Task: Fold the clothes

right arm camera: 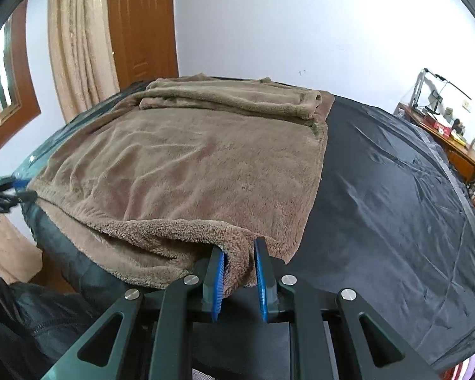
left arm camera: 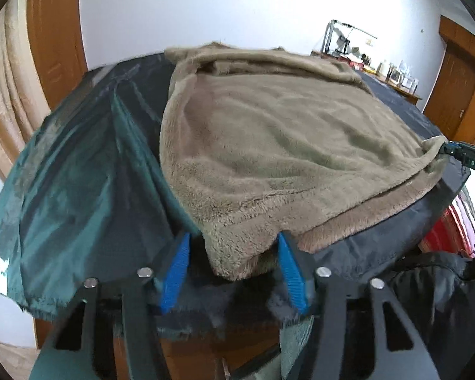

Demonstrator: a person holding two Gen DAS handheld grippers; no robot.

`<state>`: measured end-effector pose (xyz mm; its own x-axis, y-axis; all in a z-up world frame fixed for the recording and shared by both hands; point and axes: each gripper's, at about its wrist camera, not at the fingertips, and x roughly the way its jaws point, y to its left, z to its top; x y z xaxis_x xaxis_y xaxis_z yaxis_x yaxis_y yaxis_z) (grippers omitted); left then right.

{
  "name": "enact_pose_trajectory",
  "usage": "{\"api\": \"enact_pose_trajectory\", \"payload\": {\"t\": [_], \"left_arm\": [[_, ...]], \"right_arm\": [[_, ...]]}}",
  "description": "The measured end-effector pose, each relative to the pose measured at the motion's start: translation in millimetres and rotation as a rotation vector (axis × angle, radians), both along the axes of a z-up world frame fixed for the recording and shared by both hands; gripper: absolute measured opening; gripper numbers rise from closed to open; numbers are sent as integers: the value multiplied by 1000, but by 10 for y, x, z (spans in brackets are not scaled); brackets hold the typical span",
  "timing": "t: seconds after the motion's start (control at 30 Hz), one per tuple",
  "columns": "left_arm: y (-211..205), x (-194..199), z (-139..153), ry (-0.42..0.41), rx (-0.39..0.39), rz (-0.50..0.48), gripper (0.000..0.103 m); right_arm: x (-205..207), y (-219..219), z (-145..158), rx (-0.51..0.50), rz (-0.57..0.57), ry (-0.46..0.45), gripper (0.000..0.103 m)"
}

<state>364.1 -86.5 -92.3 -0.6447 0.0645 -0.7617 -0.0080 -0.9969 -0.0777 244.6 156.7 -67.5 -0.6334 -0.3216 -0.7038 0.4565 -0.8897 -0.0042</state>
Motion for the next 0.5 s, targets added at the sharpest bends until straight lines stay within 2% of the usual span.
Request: {"api": "enact_pose_trajectory", "payload": {"t": [0.23,0.37,0.4,0.43,0.5], "left_arm": [[153,28,18,35,-94,-51,45],[123,10,31,40,-92,-28,45],[115,12,38,42,-91,-23,41],[109,12,44,41,-92,-20,28],[113,10,70,44,-85,-20,21]], "right_arm": [[-52,91,180,-64,-60,71,19],[-121,69,218,-73,-67,78,19],[-130,71,233,-73,-70,82,19],[-138,79,255,-74,-75,90,19],[-147,113,321,-86,-85,111,19]]}}
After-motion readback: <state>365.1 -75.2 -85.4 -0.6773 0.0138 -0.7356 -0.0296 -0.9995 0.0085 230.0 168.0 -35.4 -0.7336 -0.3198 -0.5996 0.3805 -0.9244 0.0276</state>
